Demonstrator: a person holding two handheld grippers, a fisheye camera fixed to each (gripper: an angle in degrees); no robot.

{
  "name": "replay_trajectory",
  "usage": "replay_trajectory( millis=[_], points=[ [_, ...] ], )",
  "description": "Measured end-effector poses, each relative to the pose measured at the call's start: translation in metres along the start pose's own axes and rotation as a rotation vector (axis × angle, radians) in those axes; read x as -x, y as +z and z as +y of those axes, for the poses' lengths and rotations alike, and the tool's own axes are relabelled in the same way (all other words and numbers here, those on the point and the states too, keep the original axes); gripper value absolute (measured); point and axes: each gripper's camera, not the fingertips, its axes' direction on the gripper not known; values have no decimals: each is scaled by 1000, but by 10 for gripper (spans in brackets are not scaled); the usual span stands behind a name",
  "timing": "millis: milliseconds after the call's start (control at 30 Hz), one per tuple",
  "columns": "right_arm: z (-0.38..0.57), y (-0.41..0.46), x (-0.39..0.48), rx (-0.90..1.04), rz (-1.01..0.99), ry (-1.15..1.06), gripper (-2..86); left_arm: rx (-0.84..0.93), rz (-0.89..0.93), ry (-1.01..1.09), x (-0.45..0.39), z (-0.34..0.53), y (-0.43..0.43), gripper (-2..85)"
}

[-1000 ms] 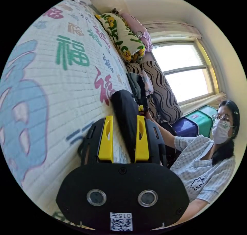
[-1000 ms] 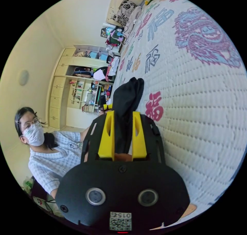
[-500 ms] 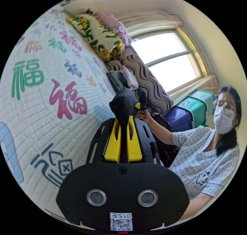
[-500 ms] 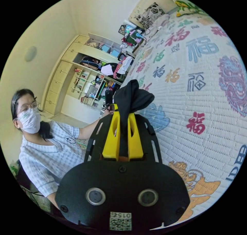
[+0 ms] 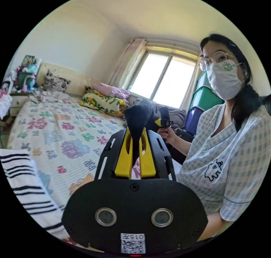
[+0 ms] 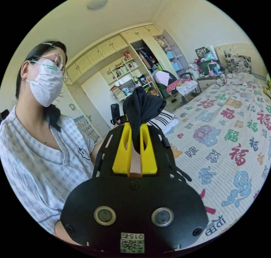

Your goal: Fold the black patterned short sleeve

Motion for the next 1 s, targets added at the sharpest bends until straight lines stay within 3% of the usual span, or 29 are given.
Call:
replay_trajectory(
  millis=[167,300,433,500,567,633,700,833,1000],
  points=[
    [-35,153,22,13,-161,-77,53,34,-282,-12,-47,-10,-124,4],
    [-75,248,-7,24,-224,16,53,95,-367,-126,-29,-27,-173,8],
    [-107,364,-94,67,-180,280,58,198,-447,-277,61,-35,-188,27],
    [-113,419,-145,121,-116,396,73,247,-545,-398,118,-26,-180,45],
    [-101,476,-218,254,-4,646,93,336,-692,-593,174,1,-164,56],
    [-92,491,-241,281,54,704,89,324,-798,-652,184,20,-159,44],
    [-92,499,-244,268,74,637,79,216,-821,-597,173,34,-158,31],
    [-85,550,-245,481,117,457,62,144,-795,-504,140,75,-140,10],
    [-42,616,-251,746,116,455,35,374,-860,-576,137,141,-93,8]
  ],
)
